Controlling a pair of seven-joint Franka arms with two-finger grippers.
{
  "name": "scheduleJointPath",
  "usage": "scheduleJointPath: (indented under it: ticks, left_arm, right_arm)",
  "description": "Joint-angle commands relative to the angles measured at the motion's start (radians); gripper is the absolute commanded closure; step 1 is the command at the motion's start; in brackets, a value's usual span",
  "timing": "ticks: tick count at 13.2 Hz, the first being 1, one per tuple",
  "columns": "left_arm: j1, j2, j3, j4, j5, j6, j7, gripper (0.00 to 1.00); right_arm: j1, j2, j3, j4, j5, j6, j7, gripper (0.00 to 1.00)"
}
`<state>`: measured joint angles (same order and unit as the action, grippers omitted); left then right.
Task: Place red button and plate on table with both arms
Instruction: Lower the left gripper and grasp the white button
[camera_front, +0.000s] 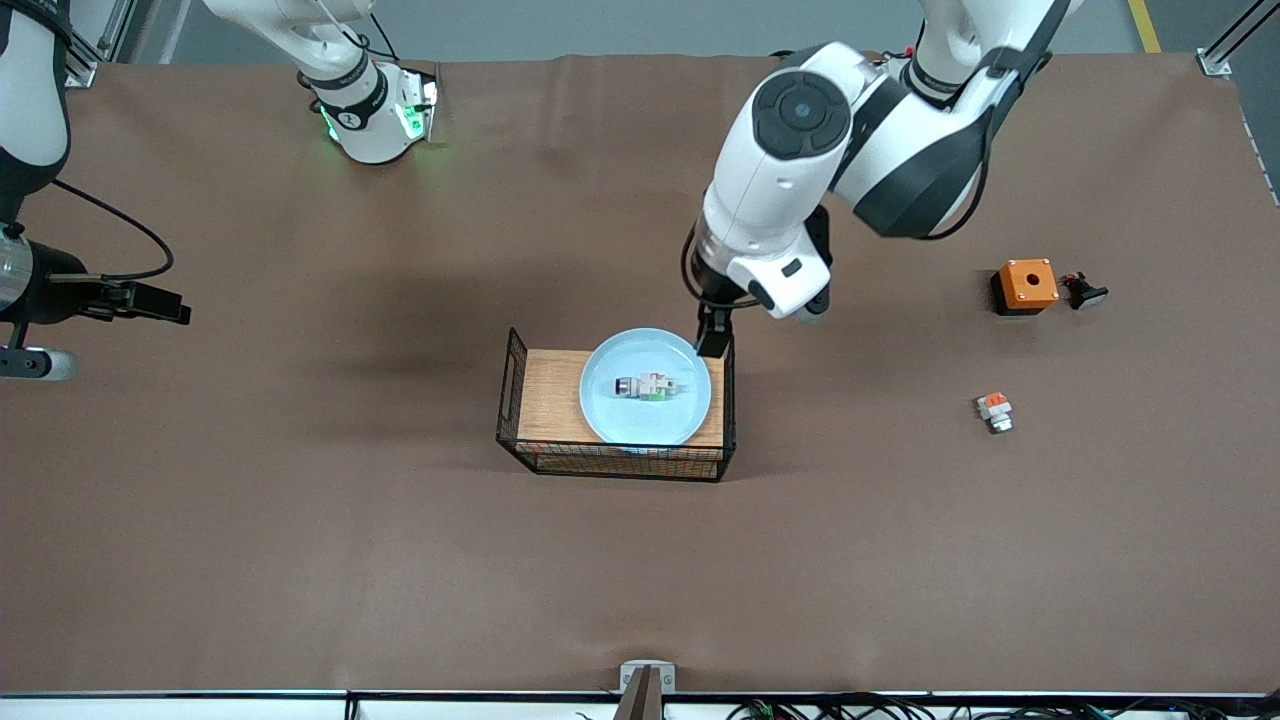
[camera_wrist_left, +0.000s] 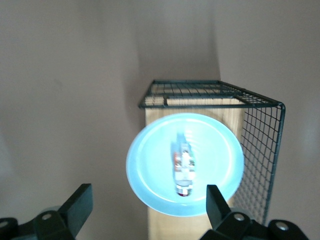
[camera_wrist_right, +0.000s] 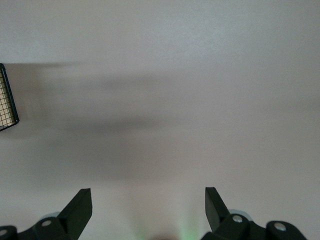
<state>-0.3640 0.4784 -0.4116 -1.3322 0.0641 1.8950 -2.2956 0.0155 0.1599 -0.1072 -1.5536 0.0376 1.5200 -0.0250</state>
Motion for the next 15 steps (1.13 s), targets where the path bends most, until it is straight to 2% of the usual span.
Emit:
scheduleJointPath:
  ticks: [1,6,12,15]
  left_arm:
    - [-0.018,0.104,0.011,0.071,0.019,0.122,-0.145,0.0]
    - [-0.041,0.207,0.014,0.106,0.017,0.176,-0.139,0.0]
    - [-0.078,0.235,0.019,0.099,0.023,0.177,-0.133,0.0]
    - [-0.078,0.235,0.02,0.091,0.031,0.17,-0.131,0.11]
  right_arm:
    - [-0.011,-0.011,0.009,-0.008,0.019,-0.008,0.005,0.0]
    - [-0.008,-0.013,0.009,-0.013,0.019,-0.008,0.005,0.0]
    - [-0.005,-0.014,0.009,-0.019,0.038,-0.008,0.036,0.0]
    - [0.001,-0.016,0.014,-0.017,0.039,-0.018,0.045,0.0]
